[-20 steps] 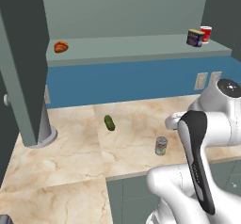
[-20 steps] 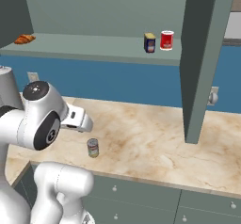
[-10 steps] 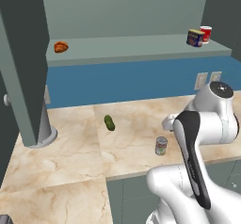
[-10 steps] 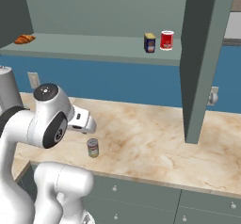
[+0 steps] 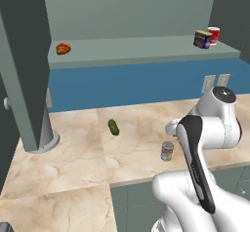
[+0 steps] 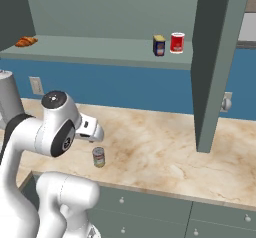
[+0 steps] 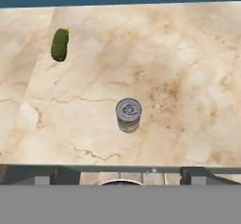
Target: Pick the cans from the counter and place them in their designated side in the cabinet.
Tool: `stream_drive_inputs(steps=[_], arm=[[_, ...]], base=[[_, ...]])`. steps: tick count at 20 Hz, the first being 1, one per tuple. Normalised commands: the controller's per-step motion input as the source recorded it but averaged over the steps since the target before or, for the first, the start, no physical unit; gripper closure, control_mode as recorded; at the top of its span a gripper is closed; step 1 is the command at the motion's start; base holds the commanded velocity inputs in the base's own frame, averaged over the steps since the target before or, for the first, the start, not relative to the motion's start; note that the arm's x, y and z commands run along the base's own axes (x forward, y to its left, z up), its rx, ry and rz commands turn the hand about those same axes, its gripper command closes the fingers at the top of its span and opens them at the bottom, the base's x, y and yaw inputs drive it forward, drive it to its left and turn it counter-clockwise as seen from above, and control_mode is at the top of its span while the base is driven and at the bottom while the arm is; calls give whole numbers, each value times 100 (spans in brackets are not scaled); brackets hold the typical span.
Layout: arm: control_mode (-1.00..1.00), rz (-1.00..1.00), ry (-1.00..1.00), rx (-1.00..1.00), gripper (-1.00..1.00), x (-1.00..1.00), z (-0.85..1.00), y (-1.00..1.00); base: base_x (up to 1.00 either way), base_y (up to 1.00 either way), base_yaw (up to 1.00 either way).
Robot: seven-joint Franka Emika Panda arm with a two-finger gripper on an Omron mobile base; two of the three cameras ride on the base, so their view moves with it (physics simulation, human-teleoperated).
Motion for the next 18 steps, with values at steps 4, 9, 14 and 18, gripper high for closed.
stream_drive_inputs(steps=[4,9,14,18], arm=[[-100,0,-12,0,-100,1,-36,3],[-100,0,-2,-2,-100,0,-44,0],[-100,0,-8,-6,-100,0,-52,0],[-100,0,-3,-4,-100,1,-43,2]], base=[[0,0,0],[0,0,0],[0,0,0],[0,0,0]])
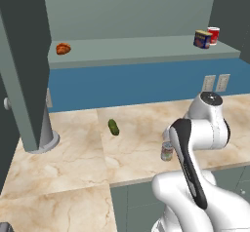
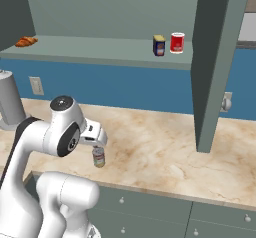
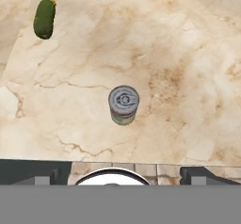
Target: Pick the cans from the counter and place them in their designated side in the cabinet.
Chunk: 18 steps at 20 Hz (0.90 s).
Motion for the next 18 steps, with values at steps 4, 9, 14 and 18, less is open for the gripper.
stream_drive_inputs(steps=[4,9,14,18], arm=[[-100,0,-1,0,-100,8,-34,6],[-100,0,-4,0,-100,9,-22,0],[-100,0,2,0,-100,22,-13,0],[-100,0,5,0,-100,20,-10,0]], base=[[0,0,0],[0,0,0],[0,0,0],[0,0,0]])
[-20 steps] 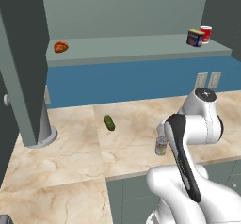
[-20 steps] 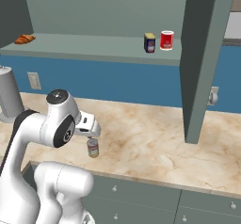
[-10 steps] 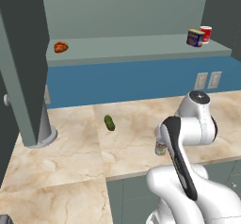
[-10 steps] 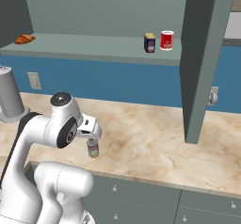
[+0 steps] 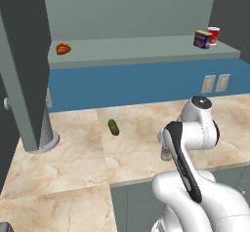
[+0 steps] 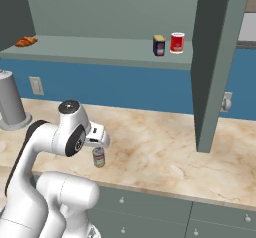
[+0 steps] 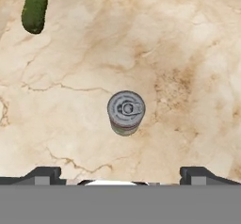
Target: Pick the cans from the counter and place them in their designated side in the cabinet.
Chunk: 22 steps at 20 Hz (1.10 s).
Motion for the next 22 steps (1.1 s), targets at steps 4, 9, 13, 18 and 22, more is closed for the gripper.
stream_drive_inputs(steps=[4,9,13,18,22], arm=[[-100,0,6,0,-100,11,-3,0],[-100,0,6,0,-100,4,-5,0],[-100,0,0,0,-100,5,-21,0],[-100,0,0,0,-100,9,-24,0],[-100,0,0,0,-100,11,-22,0]], base=[[0,0,0],[0,0,0],[0,0,0],[0,0,0],[0,0,0]])
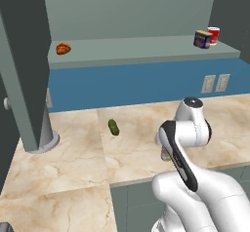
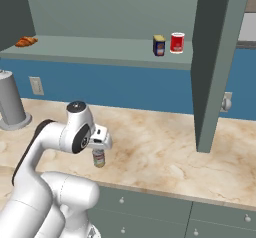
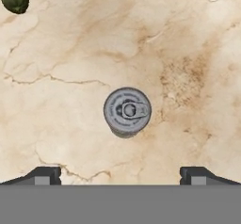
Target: Pick the cans from the counter and place them in their designated side in the cabinet.
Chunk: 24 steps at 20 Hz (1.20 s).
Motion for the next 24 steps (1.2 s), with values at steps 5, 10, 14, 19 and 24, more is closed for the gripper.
stream_drive_inputs(steps=[5,10,14,19,24], arm=[[-100,0,0,0,-100,20,-18,0],[-100,0,0,0,-100,22,-18,0],[-100,0,0,0,-100,17,-17,0],[-100,0,0,0,-100,14,-20,0],[-100,0,0,0,-100,6,-20,0]], base=[[0,0,0],[0,0,0],[0,0,0],[0,0,0],[0,0,0]])
